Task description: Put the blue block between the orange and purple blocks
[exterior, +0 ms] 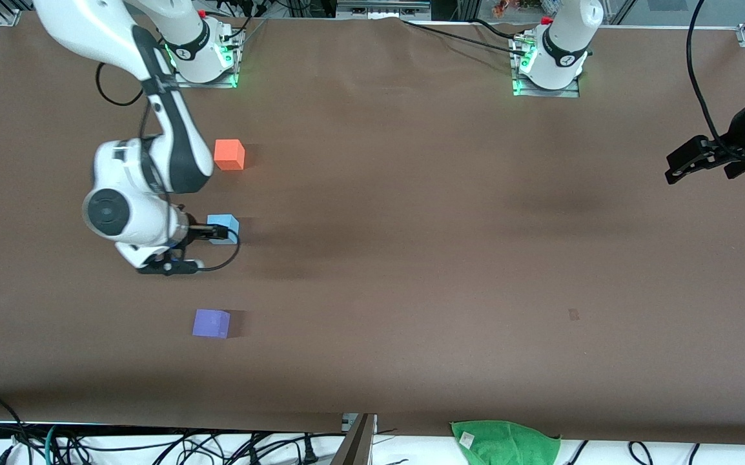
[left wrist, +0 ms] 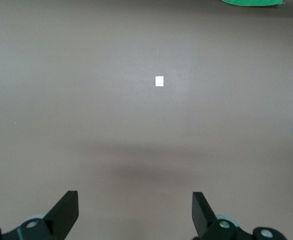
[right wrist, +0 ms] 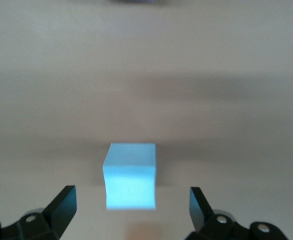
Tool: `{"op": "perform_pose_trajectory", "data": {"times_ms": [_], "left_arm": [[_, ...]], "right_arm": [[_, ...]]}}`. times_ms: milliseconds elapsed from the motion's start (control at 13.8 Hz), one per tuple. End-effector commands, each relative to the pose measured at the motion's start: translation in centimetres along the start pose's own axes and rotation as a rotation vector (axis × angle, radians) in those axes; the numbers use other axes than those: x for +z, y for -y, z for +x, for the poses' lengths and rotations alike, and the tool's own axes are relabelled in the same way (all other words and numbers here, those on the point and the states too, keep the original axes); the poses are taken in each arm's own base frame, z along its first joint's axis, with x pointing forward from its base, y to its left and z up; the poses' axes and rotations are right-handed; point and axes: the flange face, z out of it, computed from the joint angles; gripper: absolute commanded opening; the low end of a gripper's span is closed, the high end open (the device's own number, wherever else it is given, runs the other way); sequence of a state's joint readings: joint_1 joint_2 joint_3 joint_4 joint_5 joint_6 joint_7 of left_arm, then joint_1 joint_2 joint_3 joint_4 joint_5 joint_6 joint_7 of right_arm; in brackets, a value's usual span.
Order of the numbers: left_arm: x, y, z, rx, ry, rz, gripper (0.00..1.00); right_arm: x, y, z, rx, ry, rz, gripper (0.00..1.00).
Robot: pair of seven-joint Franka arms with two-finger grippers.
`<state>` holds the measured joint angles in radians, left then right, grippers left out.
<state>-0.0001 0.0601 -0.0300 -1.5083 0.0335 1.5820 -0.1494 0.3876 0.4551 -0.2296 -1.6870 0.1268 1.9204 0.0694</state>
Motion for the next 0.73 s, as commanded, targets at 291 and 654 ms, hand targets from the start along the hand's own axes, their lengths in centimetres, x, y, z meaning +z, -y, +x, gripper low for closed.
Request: {"op": "perform_pose_trajectory", "data": {"times_ms": [291, 654], "left_arm": [[-0.2, -0.1, -0.4, -0.001, -0.005, -0.017, 1.00], [-0.3, -0.1, -0.4, -0.001, -0.008, -0.018, 1.00]], "right_arm": [[-15.0, -6.8, -0.7, -0.039, 0.019, 0.005, 1.00], [-21.2, -7.4, -5.0, -0.035, 0.018, 0.013, 1.00]]}}
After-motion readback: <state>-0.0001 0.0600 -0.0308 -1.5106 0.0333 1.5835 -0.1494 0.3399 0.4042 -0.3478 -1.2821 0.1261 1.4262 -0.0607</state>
